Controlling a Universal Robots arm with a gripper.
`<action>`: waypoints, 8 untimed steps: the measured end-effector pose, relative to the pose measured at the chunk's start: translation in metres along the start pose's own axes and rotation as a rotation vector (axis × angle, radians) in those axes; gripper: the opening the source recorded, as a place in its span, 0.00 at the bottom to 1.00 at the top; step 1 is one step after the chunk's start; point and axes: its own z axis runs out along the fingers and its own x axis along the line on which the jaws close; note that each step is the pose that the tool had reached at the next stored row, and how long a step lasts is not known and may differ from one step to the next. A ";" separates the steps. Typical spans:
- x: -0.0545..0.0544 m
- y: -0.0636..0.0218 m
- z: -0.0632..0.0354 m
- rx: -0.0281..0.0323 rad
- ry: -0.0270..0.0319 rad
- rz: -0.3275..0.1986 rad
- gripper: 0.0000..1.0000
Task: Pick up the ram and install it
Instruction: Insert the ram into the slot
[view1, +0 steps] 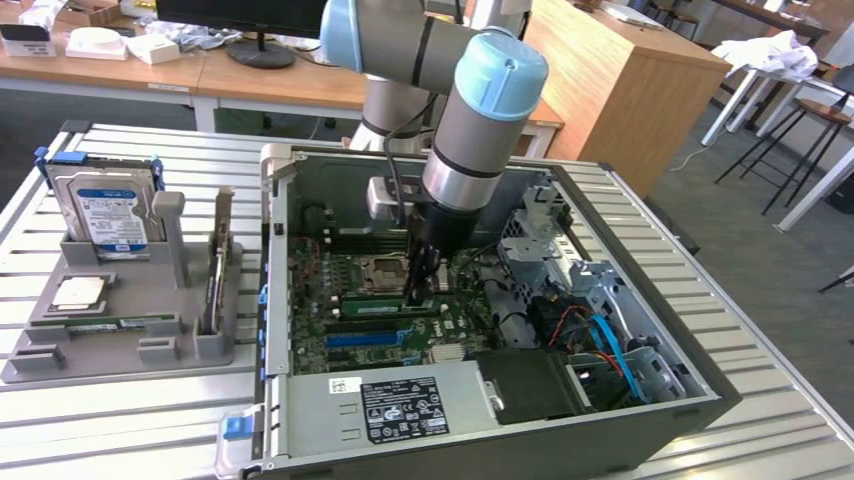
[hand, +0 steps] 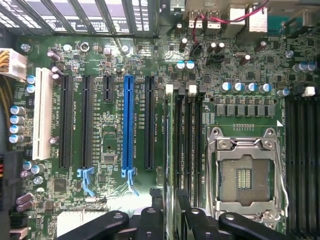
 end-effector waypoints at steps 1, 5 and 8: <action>0.000 0.0001 -0.0022 0.0000 0.0000 0.000 0.25; 0.000 0.0008 -0.0150 -0.0001 0.0001 0.000 0.25; -0.001 0.0015 -0.0260 0.0000 0.0000 0.000 0.25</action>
